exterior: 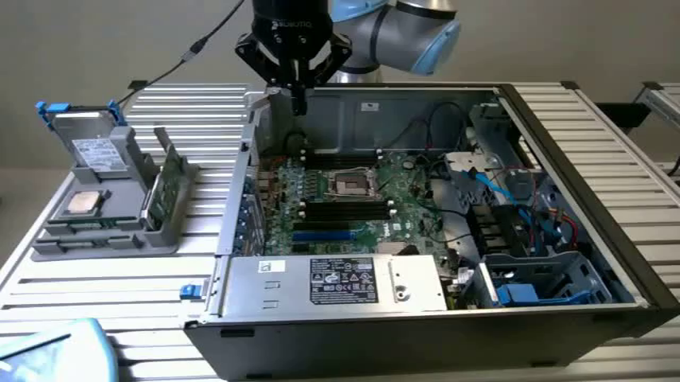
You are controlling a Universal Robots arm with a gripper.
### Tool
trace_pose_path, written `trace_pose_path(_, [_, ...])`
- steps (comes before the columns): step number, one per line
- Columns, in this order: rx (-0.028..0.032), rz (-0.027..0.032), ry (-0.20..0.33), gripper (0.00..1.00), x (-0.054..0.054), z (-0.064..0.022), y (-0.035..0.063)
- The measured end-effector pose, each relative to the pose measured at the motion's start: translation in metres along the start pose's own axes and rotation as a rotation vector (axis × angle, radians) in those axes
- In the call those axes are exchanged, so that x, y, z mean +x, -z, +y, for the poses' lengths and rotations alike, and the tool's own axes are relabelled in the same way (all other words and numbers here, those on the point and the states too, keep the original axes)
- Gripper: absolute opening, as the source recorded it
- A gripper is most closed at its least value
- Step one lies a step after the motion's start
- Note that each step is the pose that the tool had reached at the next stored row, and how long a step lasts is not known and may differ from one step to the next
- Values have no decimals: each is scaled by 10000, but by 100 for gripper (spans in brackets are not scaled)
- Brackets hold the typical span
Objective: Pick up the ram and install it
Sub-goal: 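Reach for the ram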
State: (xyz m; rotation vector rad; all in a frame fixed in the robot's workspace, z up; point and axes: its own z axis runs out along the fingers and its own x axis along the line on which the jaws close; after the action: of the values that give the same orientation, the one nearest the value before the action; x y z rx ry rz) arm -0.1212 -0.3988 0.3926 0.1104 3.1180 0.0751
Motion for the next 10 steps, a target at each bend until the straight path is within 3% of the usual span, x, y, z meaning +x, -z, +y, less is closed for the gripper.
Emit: trace_pose_path(10, [0, 0, 0, 11, 0, 0, 0])
